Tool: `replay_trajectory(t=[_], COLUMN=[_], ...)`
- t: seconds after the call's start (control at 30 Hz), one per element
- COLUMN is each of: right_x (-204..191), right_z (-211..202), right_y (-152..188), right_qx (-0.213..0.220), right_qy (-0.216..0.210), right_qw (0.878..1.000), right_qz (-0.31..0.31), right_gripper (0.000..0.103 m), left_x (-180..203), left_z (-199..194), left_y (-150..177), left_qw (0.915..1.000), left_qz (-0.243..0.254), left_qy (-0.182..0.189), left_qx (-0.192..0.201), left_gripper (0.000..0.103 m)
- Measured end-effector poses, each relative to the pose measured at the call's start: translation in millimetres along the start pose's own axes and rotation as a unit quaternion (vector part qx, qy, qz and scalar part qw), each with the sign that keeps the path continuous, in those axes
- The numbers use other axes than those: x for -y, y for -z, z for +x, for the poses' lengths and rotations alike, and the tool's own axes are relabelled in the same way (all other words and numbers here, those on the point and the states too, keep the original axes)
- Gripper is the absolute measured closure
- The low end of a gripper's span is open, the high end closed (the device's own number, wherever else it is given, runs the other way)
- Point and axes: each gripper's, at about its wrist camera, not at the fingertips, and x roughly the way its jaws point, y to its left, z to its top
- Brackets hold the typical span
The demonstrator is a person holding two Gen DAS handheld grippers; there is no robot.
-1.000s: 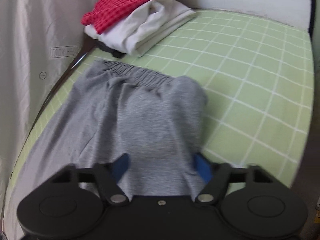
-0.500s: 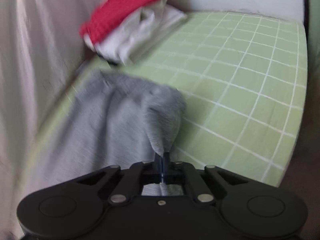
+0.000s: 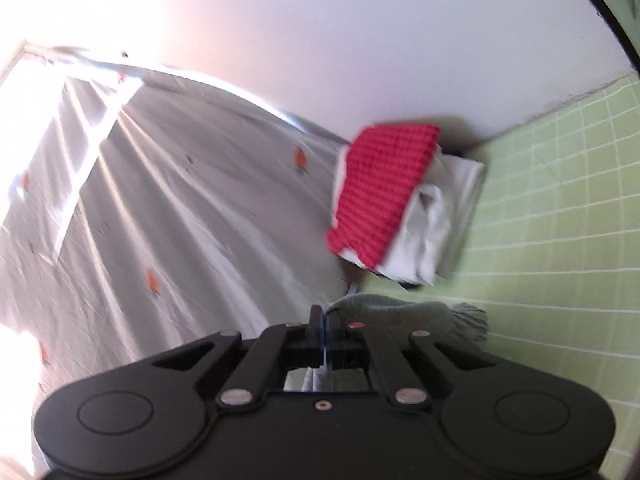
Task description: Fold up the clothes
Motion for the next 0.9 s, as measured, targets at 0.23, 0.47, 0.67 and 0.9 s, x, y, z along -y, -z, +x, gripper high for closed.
replay_trajectory(t=[0.23,0.47,0.67,0.9], right_x=[12.7,2.2,-27.6,-52.1], right_z=[7.9,34.7,77.7,202.5], right_y=[14.1,17.2,17.3,18.2], right_qx=[-0.015,-0.011,-0.013,-0.027], right_qy=[0.033,0.049,0.05,0.061], right_qw=[0.999,0.999,0.998,0.996], right_qz=[0.014,-0.001,-0.036,-0.054], right_gripper=[0.102,0.102,0.102,0.102], left_x=[-9.9,4.6,39.6,137.0], left_z=[5.8,33.4,82.7,244.0], left_y=[5.9,0.1,-0.8,15.7], left_qw=[0.9991,0.999,0.9996,0.9956], left_qz=[-0.037,-0.035,-0.012,0.072], left_qy=[-0.018,-0.029,-0.023,0.0], left_qx=[-0.009,0.003,-0.005,-0.06], left_gripper=[0.101,0.101,0.101,0.1])
